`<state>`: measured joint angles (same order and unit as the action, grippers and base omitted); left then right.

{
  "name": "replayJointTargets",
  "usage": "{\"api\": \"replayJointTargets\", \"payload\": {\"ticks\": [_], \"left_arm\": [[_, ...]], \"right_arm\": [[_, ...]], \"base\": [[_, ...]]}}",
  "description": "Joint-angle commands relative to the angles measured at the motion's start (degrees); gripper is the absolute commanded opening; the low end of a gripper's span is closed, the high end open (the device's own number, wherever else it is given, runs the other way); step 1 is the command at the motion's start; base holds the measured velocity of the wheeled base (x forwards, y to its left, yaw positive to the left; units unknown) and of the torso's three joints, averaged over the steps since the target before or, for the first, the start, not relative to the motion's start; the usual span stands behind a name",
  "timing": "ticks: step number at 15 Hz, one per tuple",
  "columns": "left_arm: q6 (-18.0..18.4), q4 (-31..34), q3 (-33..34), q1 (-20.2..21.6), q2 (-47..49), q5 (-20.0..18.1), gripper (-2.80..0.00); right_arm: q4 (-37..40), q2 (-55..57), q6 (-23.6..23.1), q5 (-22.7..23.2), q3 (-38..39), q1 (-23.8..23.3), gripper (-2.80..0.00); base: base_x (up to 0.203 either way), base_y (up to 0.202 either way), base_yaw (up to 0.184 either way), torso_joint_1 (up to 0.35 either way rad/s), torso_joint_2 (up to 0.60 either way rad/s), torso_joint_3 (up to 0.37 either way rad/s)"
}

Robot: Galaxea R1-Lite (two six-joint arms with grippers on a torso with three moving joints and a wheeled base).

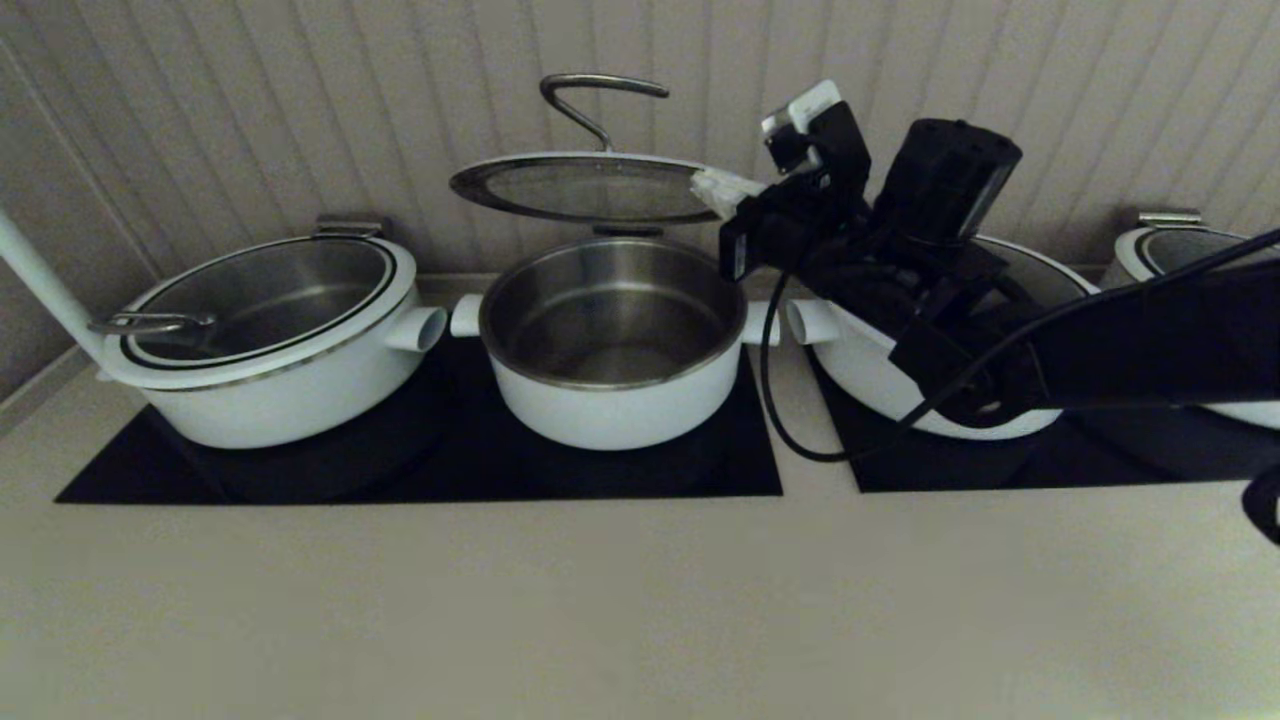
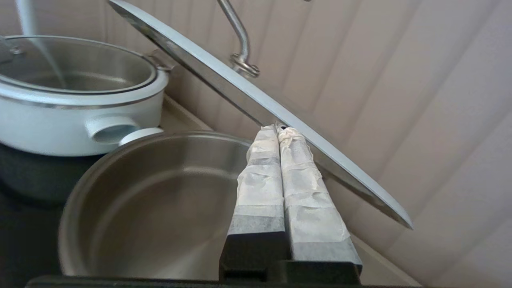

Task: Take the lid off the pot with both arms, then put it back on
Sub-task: Open the pot lid completely

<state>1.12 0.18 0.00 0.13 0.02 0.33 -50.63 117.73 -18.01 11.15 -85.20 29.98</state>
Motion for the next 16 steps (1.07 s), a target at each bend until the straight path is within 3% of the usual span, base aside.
{"api": "replayJointTargets", "payload": {"ticks": [1, 16], "left_arm": [[0.02, -0.01, 0.0, 0.04, -0.02, 0.02, -2.8], [0.02, -0.01, 0.0, 0.03, -0.02, 0.02, -2.8]], "right_arm": [[0.99, 1.3, -0.1, 0.18, -2.89, -0.49, -2.8], [2.38, 6.79, -0.08, 0.71, -13.54, -2.39, -2.8]], "base": [[0.0, 0.0, 0.0, 0.0, 0.0, 0.0], [0.0, 0.0, 0.0, 0.0, 0.0, 0.0]]}}
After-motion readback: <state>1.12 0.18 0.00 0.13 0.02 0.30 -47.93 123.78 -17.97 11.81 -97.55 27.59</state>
